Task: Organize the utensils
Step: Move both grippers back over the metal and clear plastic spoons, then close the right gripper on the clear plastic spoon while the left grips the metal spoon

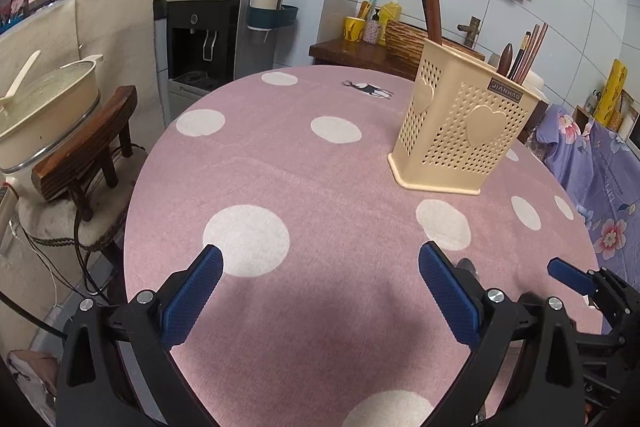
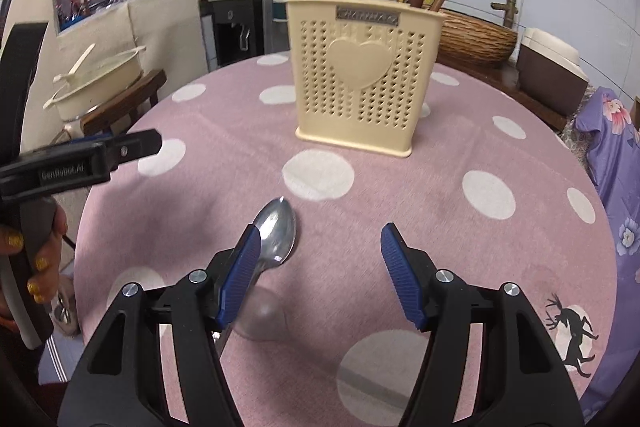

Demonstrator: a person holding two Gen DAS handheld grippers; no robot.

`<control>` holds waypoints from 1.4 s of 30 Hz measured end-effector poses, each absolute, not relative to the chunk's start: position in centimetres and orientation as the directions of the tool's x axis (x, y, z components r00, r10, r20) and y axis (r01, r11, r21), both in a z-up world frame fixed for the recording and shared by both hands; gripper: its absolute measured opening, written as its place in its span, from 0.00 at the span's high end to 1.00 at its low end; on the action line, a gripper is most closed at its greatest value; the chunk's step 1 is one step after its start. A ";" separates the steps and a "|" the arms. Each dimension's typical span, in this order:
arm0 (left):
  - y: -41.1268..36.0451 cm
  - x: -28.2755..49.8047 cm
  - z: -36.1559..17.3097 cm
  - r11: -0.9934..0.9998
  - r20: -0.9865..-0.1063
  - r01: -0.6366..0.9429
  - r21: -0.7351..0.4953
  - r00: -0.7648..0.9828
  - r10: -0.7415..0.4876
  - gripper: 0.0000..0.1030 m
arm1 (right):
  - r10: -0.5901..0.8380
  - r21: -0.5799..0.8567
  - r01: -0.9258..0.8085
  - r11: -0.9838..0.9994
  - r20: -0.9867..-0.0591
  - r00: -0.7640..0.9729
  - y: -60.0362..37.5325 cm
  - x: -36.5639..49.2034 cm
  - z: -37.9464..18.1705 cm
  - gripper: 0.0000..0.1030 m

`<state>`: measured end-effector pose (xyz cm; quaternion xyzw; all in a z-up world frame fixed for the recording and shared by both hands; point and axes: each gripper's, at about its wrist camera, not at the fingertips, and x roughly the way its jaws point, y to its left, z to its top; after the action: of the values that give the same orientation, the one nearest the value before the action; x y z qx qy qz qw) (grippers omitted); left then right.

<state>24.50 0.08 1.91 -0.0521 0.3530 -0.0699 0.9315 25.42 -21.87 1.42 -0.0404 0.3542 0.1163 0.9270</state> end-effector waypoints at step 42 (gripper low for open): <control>-1.6 24.1 1.0 0.978 -0.681 0.123 -0.168 0.703 -0.205 0.06 | 0.037 0.031 -0.020 0.999 -0.821 0.569 -28.7 32.8 -1.7 0.56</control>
<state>24.06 -1.63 1.03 -0.0548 0.3751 -0.0891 0.9211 32.80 -28.66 -1.69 0.0090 0.4638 0.0159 0.8857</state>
